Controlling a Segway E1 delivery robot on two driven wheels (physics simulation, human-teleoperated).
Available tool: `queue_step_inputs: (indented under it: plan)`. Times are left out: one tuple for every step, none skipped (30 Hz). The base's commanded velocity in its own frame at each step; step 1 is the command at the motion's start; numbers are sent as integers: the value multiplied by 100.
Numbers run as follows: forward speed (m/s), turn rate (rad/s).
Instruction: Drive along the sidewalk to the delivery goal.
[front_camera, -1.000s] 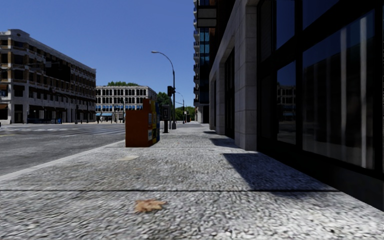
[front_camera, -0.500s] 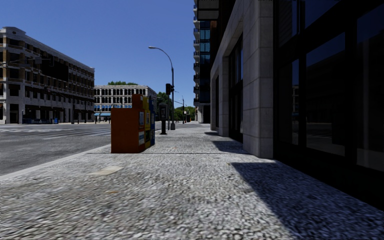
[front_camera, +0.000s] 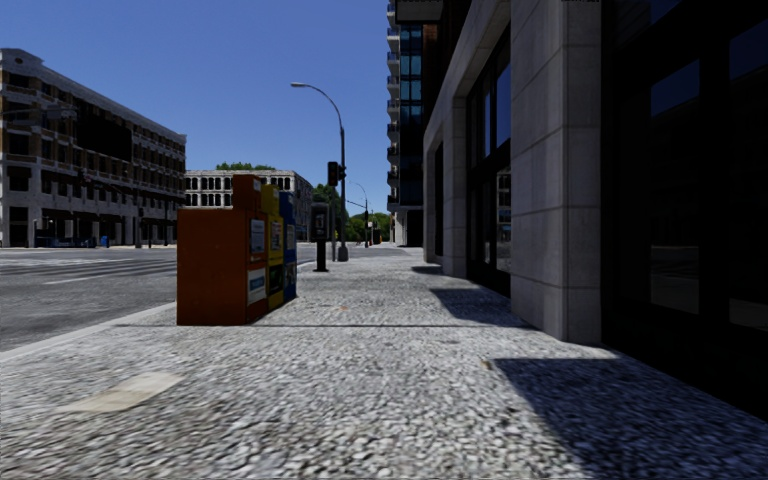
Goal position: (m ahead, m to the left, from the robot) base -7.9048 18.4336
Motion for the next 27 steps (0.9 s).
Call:
queue_step_inputs:
  plan:
    - [200, 0]
    - [200, 0]
    - [200, 0]
    - [200, 0]
    - [200, 0]
    - [200, 0]
    - [200, 0]
    - [200, 0]
    - [200, 0]
    - [200, 0]
    - [200, 0]
    - [200, 0]
    - [200, 0]
    - [200, 0]
    - [200, 0]
    - [200, 0]
    - [200, 0]
    - [200, 0]
    - [200, 0]
    - [200, 0]
    - [200, 0]
    - [200, 0]
    - [200, 0]
    - [200, 0]
    - [200, 0]
    - [200, 0]
    - [200, 0]
